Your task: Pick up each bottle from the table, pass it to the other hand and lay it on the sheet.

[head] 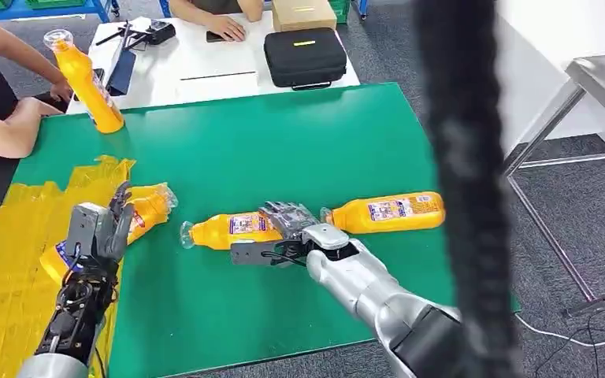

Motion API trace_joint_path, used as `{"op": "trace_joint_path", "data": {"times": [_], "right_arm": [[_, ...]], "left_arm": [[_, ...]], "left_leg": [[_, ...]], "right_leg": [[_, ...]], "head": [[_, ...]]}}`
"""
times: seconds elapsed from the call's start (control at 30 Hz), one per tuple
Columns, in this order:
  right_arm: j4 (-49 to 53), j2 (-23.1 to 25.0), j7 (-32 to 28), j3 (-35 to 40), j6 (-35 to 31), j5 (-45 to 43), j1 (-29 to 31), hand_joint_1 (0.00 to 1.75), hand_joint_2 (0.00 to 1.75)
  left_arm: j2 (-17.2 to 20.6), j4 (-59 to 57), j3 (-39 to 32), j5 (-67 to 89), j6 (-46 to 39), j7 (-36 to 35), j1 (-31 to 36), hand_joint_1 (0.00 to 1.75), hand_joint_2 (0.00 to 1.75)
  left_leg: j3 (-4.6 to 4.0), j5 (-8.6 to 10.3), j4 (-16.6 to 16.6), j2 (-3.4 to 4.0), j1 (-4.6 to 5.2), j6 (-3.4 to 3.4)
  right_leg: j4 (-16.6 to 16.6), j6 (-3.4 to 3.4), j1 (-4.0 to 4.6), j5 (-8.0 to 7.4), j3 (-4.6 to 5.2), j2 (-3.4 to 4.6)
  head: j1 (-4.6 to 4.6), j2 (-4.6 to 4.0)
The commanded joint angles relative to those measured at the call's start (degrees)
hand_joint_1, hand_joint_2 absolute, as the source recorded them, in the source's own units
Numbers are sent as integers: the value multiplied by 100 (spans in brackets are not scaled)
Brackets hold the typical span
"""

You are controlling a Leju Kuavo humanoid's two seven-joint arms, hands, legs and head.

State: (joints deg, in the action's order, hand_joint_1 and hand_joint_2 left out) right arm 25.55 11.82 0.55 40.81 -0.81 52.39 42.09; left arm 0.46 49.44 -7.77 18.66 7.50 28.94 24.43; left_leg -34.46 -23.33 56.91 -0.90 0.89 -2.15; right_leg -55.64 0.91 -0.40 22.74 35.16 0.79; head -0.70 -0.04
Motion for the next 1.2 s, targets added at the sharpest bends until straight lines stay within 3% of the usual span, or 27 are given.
{"op": "trace_joint_path", "data": {"times": [0.03,0.37,0.43,0.57,0.6,0.63,0.67,0.7,0.87,0.9,1.2], "right_arm": [[-858,80,46,248,504,151,-233,175,175],[-893,-1,78,295,693,251,-265,175,175],[-858,0,111,16,558,15,-258,175,175],[-585,-76,-454,-673,122,-655,-145,175,175],[-152,-109,-1264,-1352,-286,-1389,-261,175,175],[50,-165,-1578,-1565,-307,-1679,-269,175,175],[230,-237,-1557,-1556,-200,-1721,-280,175,175],[666,-278,-2048,-1939,-123,-2288,-405,175,175],[1469,-440,-2189,-2036,-29,-2736,-593,175,175],[1661,-386,-2348,-2126,-249,-2928,-677,175,175],[1289,4,-2167,-1957,-342,-3097,-462,175,175]], "left_arm": [[35,794,744,-797,154,28,-276,0,0],[80,549,784,-1631,568,-22,-185,0,0],[72,442,717,-2006,768,-95,-196,0,0],[73,413,605,-2641,1086,-138,-356,0,0],[39,451,504,-2890,1119,-133,-453,0,0],[43,527,496,-2921,1081,-119,-544,0,0],[46,568,505,-2941,1066,-106,-595,0,175],[7,559,434,-3125,1165,-165,-618,0,175],[-33,588,334,-3288,1166,-150,-642,0,175],[-71,681,269,-3392,1196,-168,-695,0,175],[-276,931,423,-3298,1066,-222,-695,0,175]], "left_leg": [[20,-4,-5,-13,-11,18],[37,-2,-9,-6,-10,15],[38,-1,-8,-6,-8,13],[44,-2,-11,-5,-11,18],[44,-4,-9,1,-12,19],[38,-2,-6,3,-7,12],[39,-5,-6,6,-10,18],[38,-4,-5,13,-8,15],[-11,-2,5,4,-4,12],[-13,1,1,-3,-3,7],[-31,-7,7,11,-7,14]], "right_leg": [[13,-2,11,6,-30,-25],[17,-3,9,3,-40,-18],[15,-3,8,4,-39,-18],[19,-2,10,4,-46,-21],[19,-2,11,3,-46,-16],[12,-1,5,2,-36,-10],[15,0,8,3,-40,-11],[12,0,6,2,-36,-3],[-2,1,2,3,7,-9],[2,2,2,1,7,-10],[-4,0,4,4,27,1]], "head": [[0,0],[0,0],[-2,0],[-2,0],[0,0],[2,0],[0,0],[0,0],[-2,0],[0,0],[0,0]]}}
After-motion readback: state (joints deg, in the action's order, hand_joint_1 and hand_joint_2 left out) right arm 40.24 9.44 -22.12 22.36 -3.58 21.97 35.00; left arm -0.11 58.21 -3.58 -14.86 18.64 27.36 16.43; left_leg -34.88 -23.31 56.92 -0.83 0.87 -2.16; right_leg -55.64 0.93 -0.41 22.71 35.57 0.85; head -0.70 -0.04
